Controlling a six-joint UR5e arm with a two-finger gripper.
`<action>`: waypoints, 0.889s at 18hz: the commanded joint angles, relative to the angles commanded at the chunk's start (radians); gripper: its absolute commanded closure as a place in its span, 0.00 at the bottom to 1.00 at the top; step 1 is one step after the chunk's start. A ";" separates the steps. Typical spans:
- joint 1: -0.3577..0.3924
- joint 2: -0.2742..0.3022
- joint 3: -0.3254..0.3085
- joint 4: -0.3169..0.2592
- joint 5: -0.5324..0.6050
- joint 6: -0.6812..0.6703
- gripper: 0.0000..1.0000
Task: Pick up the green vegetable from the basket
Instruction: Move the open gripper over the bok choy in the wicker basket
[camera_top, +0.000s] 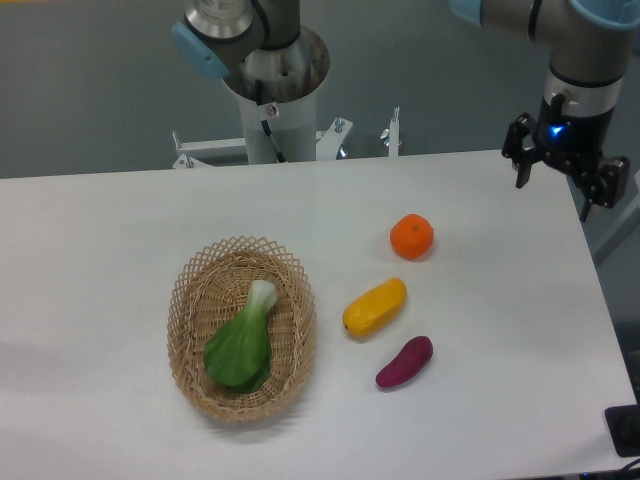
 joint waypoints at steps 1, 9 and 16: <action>0.000 0.000 -0.003 0.002 0.002 0.000 0.00; -0.018 0.060 -0.098 0.005 -0.021 -0.002 0.00; -0.148 0.127 -0.357 0.241 -0.084 -0.339 0.00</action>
